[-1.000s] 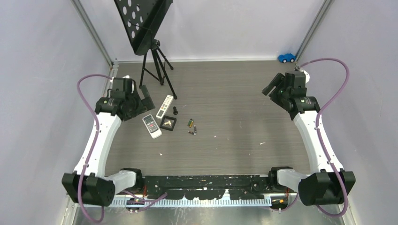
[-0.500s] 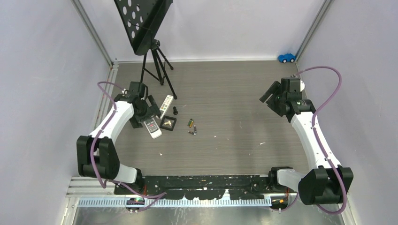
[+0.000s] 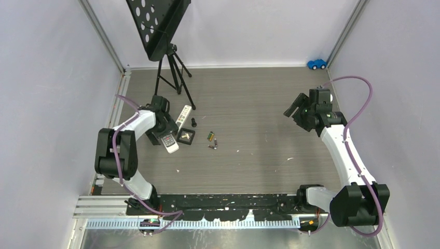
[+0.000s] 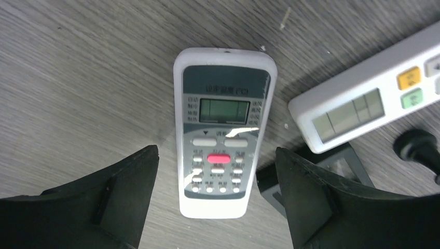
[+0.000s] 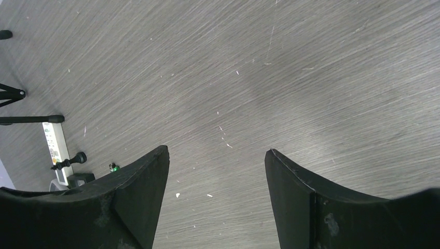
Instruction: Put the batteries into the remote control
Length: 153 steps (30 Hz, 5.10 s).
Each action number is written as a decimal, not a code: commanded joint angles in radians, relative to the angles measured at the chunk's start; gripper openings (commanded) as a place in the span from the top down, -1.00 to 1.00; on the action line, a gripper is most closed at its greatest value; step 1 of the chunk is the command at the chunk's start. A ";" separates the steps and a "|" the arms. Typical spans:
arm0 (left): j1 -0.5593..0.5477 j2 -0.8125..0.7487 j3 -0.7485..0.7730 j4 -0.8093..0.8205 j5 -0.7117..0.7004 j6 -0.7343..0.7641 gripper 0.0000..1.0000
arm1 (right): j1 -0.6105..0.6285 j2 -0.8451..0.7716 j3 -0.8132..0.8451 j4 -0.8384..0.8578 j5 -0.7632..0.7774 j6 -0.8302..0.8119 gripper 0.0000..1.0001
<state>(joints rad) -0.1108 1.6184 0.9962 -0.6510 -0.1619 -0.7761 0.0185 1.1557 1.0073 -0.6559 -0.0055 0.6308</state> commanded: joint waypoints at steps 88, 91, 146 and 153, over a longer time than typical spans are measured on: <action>-0.416 -0.382 0.185 0.300 0.631 -0.165 -0.60 | 0.762 -0.045 -0.021 0.536 -0.193 -0.307 0.50; -0.414 -0.355 0.190 0.282 0.649 -0.179 -0.30 | 0.765 -0.019 0.001 0.531 -0.173 -0.365 0.52; -0.158 -0.507 -0.079 0.983 1.038 -0.638 1.00 | 0.732 -0.046 -0.255 1.255 -0.105 0.613 -0.43; -0.158 -0.488 -0.083 1.073 1.050 -0.744 1.00 | 0.732 0.003 -0.264 1.314 -0.126 0.620 -0.08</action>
<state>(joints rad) -0.2718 1.1408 0.9100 0.2832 0.8520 -1.4250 0.7506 1.1435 0.7151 0.5716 -0.1219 1.2442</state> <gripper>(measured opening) 0.216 0.607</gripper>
